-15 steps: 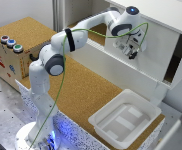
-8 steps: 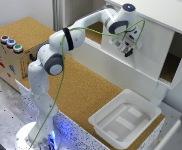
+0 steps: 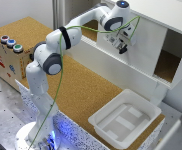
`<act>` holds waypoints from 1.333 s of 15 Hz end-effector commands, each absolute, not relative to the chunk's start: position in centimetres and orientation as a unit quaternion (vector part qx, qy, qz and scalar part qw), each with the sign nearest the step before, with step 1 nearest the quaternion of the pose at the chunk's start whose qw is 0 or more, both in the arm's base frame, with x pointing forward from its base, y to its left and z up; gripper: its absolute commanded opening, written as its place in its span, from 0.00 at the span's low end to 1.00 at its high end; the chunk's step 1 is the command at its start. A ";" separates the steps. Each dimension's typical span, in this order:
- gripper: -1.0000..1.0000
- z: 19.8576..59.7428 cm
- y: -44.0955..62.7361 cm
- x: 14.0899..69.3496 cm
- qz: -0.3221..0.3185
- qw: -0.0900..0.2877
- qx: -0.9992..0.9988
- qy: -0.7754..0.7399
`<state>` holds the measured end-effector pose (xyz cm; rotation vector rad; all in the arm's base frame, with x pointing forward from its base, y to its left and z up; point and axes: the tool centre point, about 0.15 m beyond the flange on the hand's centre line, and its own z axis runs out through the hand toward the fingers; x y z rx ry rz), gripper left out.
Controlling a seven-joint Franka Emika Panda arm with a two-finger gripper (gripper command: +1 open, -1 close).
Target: Push the door to the left side
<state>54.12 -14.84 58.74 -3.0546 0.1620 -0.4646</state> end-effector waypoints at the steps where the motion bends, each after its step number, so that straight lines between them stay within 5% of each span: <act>1: 0.00 53.2 -9.5 57.6 -0.160 -0.038 -0.984 0.068; 20: 0.00 53.2 4.2 59.5 -0.160 -0.072 -0.981 0.079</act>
